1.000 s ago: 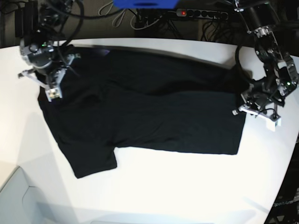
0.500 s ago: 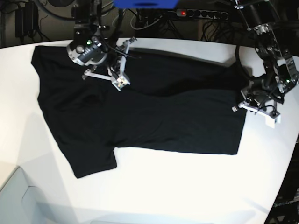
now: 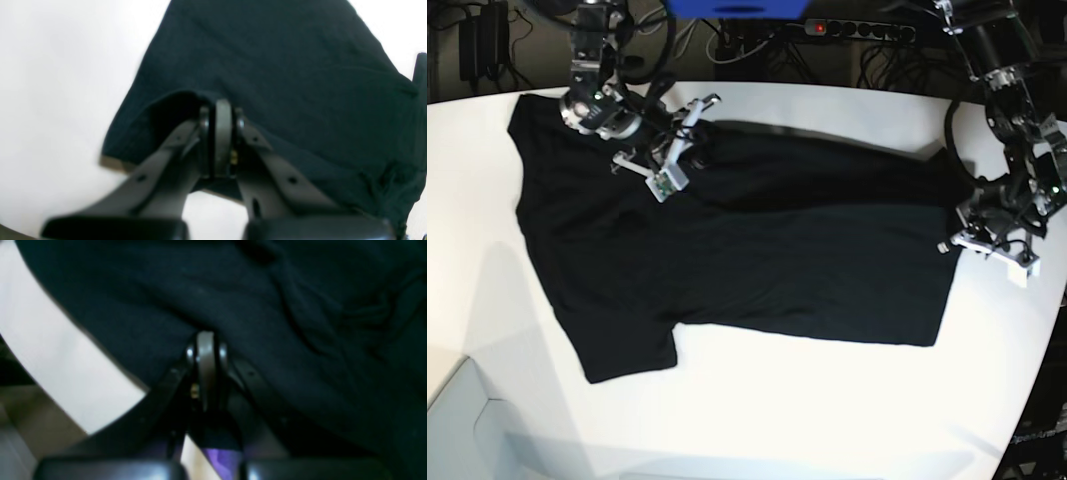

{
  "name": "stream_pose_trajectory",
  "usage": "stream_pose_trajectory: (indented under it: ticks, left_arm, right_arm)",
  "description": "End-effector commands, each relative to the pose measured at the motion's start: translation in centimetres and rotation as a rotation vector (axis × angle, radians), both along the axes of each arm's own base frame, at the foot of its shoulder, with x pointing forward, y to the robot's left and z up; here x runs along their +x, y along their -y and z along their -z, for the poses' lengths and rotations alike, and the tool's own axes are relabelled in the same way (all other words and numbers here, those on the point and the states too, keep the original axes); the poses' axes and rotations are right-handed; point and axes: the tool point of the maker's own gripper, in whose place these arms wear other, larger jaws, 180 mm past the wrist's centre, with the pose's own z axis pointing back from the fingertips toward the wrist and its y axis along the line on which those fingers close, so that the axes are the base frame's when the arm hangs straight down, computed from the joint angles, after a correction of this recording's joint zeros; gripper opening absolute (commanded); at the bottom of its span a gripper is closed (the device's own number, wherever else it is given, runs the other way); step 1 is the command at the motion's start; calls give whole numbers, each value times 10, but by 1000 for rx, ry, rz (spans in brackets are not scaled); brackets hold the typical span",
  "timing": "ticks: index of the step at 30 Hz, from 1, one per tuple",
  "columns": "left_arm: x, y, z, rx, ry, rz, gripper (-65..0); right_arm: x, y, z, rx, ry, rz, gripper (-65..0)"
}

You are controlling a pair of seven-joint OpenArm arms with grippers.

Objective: Layout the t-shirt on the table in an organized manner, then fold the t-shirt properly
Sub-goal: 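Move the right gripper to the shirt's collar corner and grasp it, then grasp the shirt edge with the left gripper and pull it taut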

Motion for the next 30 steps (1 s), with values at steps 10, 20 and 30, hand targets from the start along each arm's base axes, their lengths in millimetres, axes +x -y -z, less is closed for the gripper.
stream_pose_trajectory:
  ticks: [10, 20, 30]
  left_arm:
    - [35, -11, -44, 48, 123, 5, -647]
    - [53, 15, 8, -23, -27, 65, -647]
    - [90, 32, 22, -13, -46, 109, -644]
  right_arm:
    - [-29, 61, 39, -232, -155, 13, -650]
    - [-29, 61, 39, -232, -155, 13, -650]
    - [-29, 61, 39, -232, -155, 13, -650]
